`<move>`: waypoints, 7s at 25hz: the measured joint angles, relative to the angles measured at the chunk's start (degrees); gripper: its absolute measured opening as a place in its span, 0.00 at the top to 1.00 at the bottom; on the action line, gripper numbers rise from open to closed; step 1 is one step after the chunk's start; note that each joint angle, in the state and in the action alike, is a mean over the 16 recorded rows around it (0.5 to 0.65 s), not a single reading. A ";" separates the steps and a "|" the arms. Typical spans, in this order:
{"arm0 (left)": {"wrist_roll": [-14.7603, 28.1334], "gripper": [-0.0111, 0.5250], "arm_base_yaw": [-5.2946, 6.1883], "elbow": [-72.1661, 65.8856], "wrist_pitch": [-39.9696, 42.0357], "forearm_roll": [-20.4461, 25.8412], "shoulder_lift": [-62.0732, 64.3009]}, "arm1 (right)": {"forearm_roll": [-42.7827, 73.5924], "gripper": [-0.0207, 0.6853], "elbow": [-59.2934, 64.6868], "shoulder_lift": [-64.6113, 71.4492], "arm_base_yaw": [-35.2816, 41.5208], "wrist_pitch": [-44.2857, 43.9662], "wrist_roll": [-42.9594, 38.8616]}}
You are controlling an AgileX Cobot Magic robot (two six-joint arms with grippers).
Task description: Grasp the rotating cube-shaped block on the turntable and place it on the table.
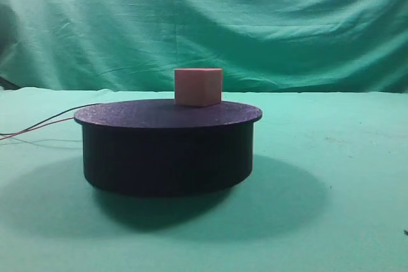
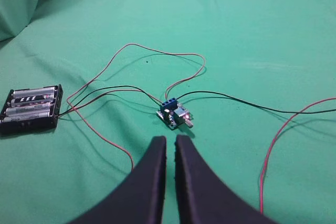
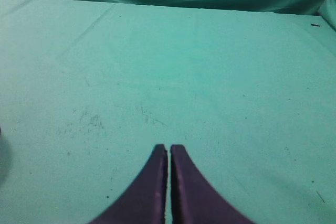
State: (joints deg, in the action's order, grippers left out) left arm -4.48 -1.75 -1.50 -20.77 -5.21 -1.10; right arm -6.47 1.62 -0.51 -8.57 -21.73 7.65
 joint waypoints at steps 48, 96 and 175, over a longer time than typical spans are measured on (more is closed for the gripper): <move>0.00 0.98 0.00 0.00 0.00 0.00 0.00 | -17.54 0.97 -33.16 53.62 -18.15 -9.21 13.47; 0.00 0.98 0.00 0.00 0.00 0.00 0.00 | -2.44 0.64 -46.07 82.20 -23.26 -8.29 -3.00; 0.00 0.98 0.00 0.00 0.00 0.00 0.00 | 5.40 0.97 -0.12 -0.05 0.76 0.06 -5.35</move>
State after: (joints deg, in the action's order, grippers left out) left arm -4.48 -1.75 -1.50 -20.77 -5.21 -1.10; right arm -1.08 1.50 -0.56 -7.81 -21.67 2.30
